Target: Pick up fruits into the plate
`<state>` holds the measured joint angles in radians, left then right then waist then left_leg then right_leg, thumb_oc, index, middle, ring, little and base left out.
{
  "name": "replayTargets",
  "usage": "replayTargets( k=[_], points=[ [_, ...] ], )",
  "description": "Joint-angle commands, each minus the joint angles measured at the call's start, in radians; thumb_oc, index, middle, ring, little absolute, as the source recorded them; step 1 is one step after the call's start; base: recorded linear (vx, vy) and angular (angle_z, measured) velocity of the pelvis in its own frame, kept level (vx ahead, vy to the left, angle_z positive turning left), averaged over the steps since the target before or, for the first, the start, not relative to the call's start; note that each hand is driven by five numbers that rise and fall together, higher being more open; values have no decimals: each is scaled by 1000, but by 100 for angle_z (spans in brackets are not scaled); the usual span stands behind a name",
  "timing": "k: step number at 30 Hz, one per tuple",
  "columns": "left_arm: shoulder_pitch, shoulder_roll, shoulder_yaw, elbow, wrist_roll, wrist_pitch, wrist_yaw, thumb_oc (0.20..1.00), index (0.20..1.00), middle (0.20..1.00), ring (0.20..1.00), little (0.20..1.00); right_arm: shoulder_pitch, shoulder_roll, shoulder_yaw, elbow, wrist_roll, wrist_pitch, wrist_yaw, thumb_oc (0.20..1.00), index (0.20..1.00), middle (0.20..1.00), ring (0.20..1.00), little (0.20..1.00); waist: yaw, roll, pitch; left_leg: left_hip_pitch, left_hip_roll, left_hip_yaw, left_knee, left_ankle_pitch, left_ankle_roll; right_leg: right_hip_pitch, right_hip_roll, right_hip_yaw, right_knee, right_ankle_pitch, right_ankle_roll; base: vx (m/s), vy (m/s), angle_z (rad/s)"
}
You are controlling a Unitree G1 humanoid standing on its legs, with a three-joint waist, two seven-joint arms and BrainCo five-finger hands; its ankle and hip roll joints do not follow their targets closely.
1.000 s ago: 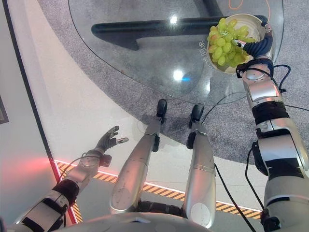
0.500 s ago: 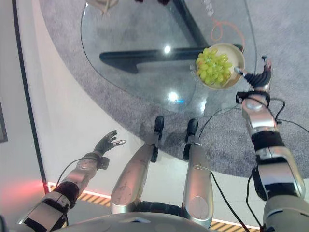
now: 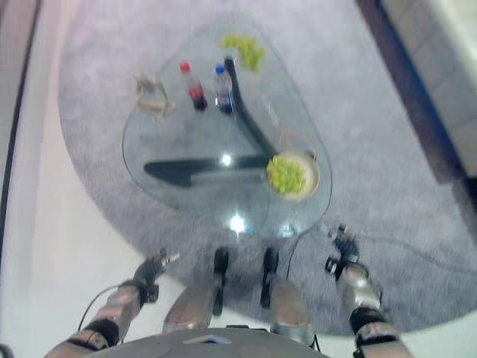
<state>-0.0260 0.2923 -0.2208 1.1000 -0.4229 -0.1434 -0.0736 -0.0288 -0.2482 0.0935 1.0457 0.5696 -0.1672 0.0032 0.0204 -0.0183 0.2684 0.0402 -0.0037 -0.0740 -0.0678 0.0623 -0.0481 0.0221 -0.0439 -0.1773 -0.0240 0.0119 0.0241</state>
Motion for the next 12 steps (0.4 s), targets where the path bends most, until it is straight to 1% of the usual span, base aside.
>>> replayTargets(
  k=[1, 2, 3, 5, 7, 10, 12],
  points=[
    [10, -20, 21, 92, 79, 6, -30, 1000, 1000, 1000, 1000, 1000, -7, -17, 10, 64, 11, -3, 107, 1000, 1000, 1000, 1000, 1000, 12, 2, -61, -4, -28, 102, 102, -117, 26, -8, -41, 5, 67, -13, 52, 99, 58, 3],
    [13, -25, 25, 110, 90, 8, -34, 1000, 1000, 1000, 1000, 1000, -2, -7, 9, 97, 1, 12, 123, 1000, 1000, 1000, 1000, 1000, 12, 4, -70, 10, -28, 103, 93, -118, 28, 5, -40, 6, 62, -15, 51, 94, 74, 5],
    [18, -34, 30, 129, 99, 20, -36, 1000, 1000, 1000, 1000, 1000, 8, 9, 13, 145, -49, 35, 137, 1000, 1000, 1000, 1000, 1000, 10, 8, -86, 28, -29, 106, 80, -119, 30, 21, -37, 8, 54, -18, 50, 65, 77, 6],
    [24, -41, 40, 145, 99, 39, -40, 1000, 1000, 1000, 1000, 1000, 25, 20, 29, 188, -118, 53, 148, 1000, 1000, 1000, 1000, 1000, 8, 14, -101, 51, -31, 107, 65, -121, 34, 40, -36, 9, 47, -21, 49, 49, 72, 3],
    [27, -44, 44, 150, 97, 46, -45, 1000, 1000, 1000, 1000, 1000, 32, 24, 37, 201, -135, 60, 147, 1000, 1000, 1000, 1000, 1000, 8, 16, -107, 60, -33, 105, 60, -122, 36, 48, -36, 10, 45, -23, 48, 36, 49, -2],
    [41, -56, 58, 165, 86, 69, -55, 1000, 1000, 1000, 1000, 1000, 45, 39, 36, 230, -124, 98, 126, 1000, 1000, 1000, 1000, 1000, 5, 24, -128, 89, -38, 104, 48, -129, 42, 77, -35, 14, 36, -30, 46, 46, 76, -2],
    [47, -60, 58, 169, 93, 78, -51, 1000, 1000, 1000, 1000, 1000, 49, 42, 31, 236, -140, 100, 125, 1000, 1000, 1000, 1000, 1000, 2, 28, -137, 101, -39, 105, 40, -131, 44, 85, -34, 18, 32, -31, 46, 26, 48, 0]
  ],
)
